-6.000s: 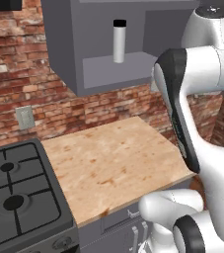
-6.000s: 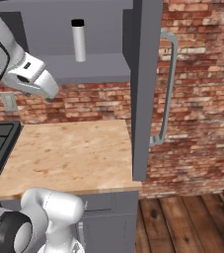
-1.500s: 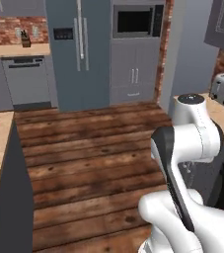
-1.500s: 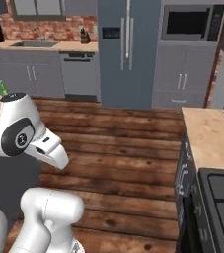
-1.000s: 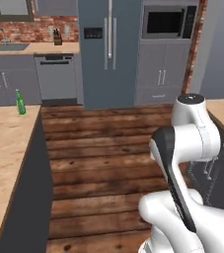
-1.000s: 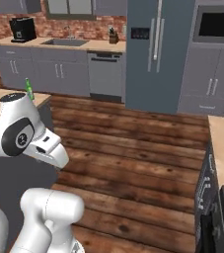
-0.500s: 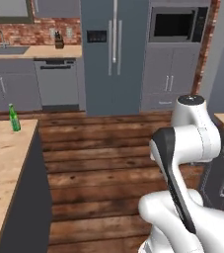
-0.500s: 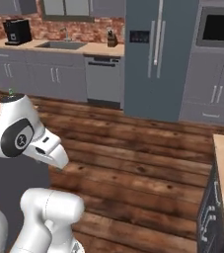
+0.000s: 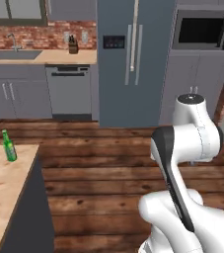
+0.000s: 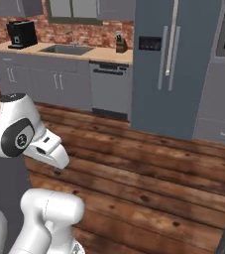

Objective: Pick the beer, water bottle from the counter and place them in the open cabinet.

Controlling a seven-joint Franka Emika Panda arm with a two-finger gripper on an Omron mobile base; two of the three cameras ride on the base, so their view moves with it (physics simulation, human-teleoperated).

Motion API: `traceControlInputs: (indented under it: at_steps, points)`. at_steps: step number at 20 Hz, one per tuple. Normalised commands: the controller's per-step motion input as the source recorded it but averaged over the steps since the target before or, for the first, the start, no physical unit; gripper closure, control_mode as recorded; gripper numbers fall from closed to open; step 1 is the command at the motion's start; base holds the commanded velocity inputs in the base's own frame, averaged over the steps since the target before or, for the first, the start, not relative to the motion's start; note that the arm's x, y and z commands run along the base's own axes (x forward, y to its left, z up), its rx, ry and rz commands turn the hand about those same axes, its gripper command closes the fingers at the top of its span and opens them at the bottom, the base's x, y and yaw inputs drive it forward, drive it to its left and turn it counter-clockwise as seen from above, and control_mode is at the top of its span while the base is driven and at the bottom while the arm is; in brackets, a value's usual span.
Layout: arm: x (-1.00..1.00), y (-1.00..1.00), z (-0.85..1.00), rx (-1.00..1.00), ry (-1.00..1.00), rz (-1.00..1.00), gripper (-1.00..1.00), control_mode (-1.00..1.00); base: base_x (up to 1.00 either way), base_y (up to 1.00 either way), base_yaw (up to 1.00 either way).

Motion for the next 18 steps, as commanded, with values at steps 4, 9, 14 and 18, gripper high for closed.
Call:
traceControlInputs:
  at_steps: [4, 9, 14, 18]
  points:
    - [0.0, 0.0, 0.0, 0.0, 0.0, 0.0, -1.0, 1.0, 1.0, 0.05, 0.58]
    - [0.0, 0.0, 0.0, 0.0, 0.0, 0.0, -1.0, 1.0, 0.96, 0.12, 0.55]
    - [0.0, 0.0, 0.0, 0.0, 0.0, 0.0, -1.0, 1.0, 0.77, 0.0, 0.71]
    - [0.0, 0.0, 0.0, 0.0, 0.0, 0.0, -1.0, 1.0, 0.66, 0.0, 0.76]
